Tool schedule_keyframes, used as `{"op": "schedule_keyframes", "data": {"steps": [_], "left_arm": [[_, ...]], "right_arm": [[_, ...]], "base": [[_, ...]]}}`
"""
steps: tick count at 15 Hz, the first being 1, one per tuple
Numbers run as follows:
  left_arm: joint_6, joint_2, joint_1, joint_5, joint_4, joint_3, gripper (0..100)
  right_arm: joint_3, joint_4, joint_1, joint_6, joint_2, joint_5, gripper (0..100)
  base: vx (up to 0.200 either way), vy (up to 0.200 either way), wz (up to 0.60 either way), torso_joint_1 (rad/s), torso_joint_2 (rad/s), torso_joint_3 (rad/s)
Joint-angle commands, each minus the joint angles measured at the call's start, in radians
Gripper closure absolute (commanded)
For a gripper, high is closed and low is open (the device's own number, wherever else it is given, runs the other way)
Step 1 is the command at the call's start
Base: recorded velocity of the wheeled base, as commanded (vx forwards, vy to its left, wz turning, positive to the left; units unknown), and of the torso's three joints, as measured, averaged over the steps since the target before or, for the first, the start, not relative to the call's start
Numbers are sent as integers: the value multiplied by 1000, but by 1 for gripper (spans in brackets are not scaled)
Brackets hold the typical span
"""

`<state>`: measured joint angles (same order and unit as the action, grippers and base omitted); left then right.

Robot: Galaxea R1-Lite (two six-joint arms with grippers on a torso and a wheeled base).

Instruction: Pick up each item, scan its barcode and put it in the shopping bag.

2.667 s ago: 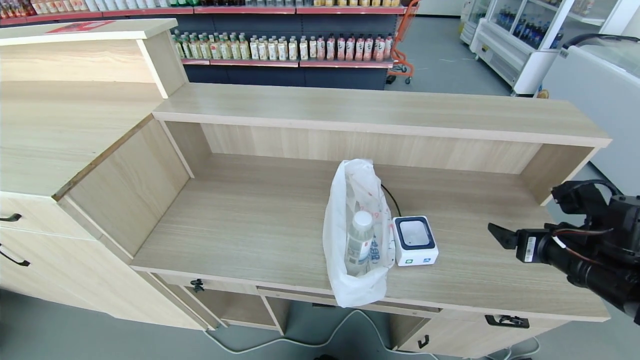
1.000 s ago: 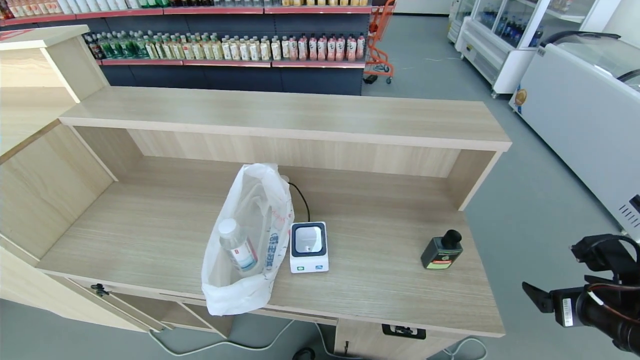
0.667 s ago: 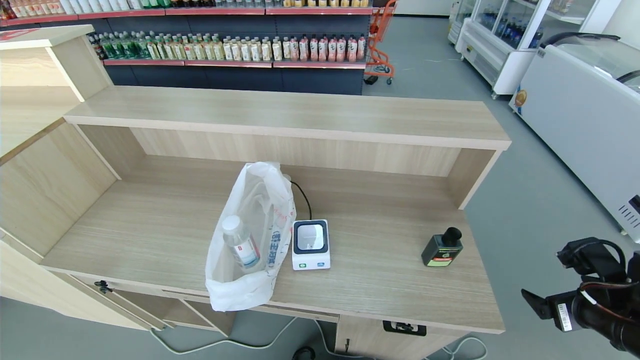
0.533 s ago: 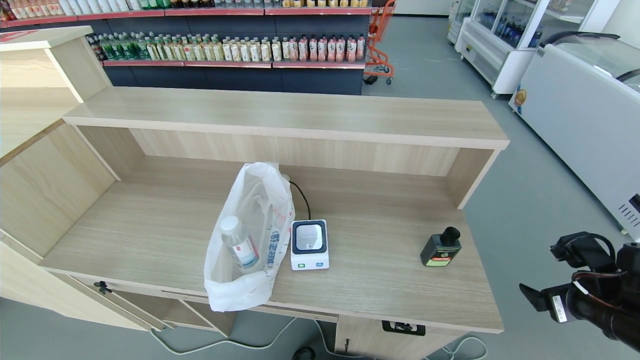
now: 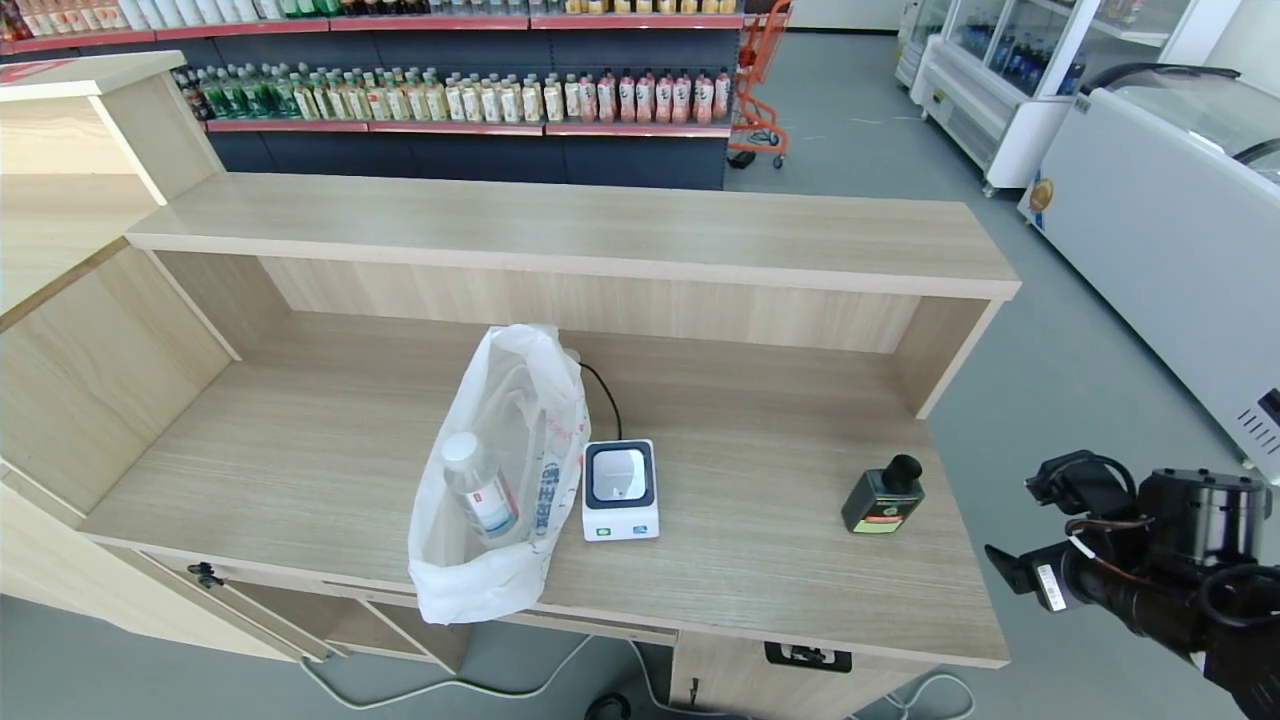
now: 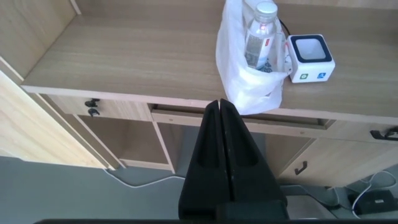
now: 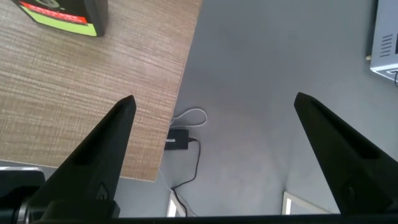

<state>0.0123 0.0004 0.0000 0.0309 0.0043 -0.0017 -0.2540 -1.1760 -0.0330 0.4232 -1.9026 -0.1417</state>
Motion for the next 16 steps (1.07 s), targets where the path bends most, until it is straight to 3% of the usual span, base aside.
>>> {"op": "schedule_keyframes", "data": {"steps": [1, 16], "left_arm": [[0, 0, 0, 0, 0, -1, 100], [0, 0, 0, 0, 0, 0, 100]], "right_arm": [[-17, -1, 28, 0, -47, 2, 0], [-209, -1, 136, -4, -187, 1, 0]], "base": [[0, 0, 0, 0, 0, 0], [0, 0, 0, 0, 0, 0]]}}
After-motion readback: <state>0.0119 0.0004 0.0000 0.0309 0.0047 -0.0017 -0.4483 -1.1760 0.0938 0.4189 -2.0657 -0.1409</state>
